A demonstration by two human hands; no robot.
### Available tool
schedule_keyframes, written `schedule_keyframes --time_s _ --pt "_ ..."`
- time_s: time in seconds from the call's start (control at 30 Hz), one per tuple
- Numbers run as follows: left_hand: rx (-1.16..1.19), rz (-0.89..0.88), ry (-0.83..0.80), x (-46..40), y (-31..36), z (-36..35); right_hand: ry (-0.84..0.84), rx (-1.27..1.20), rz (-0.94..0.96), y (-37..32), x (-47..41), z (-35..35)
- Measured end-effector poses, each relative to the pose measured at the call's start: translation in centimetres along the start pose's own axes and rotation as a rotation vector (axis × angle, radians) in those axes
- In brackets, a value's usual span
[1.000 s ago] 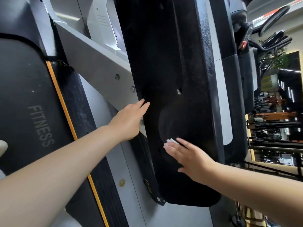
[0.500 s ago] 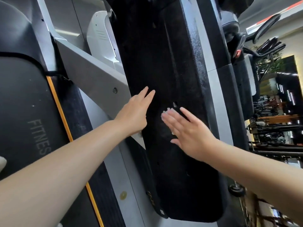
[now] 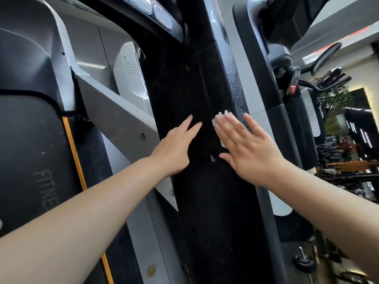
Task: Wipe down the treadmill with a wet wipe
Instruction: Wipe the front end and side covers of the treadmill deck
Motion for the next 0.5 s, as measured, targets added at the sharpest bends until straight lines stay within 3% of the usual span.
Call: schedule_keyframes --time_s 0.13,0.3,0.4,0.5 --pt "0.048 -0.002 0.023 0.0 -0.9 -0.2 -0.002 -0.001 -0.113 -1.6 -1.9 -0.2" --pt "0.033 0.011 0.020 -0.3 -1.9 0.1 -0.091 0.005 0.151 -3.4 3.9 -0.8" --pt "0.073 0.047 0.018 -0.4 -2.4 0.3 0.021 0.077 -0.051 0.1 -1.8 1.6" --pt "0.143 0.124 0.127 -0.9 -3.7 1.7 -0.049 0.130 -0.152 -0.4 -6.8 1.6"
Point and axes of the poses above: each hand's wrist, its own x-axis away from the middle knuckle, its own z-axis out of the back of the hand, y = z × x, the point moved 6 cm from there along -x, towards the middle knuckle, and after that the axes turned 8 degrees about -z, right-handed, at the moved point
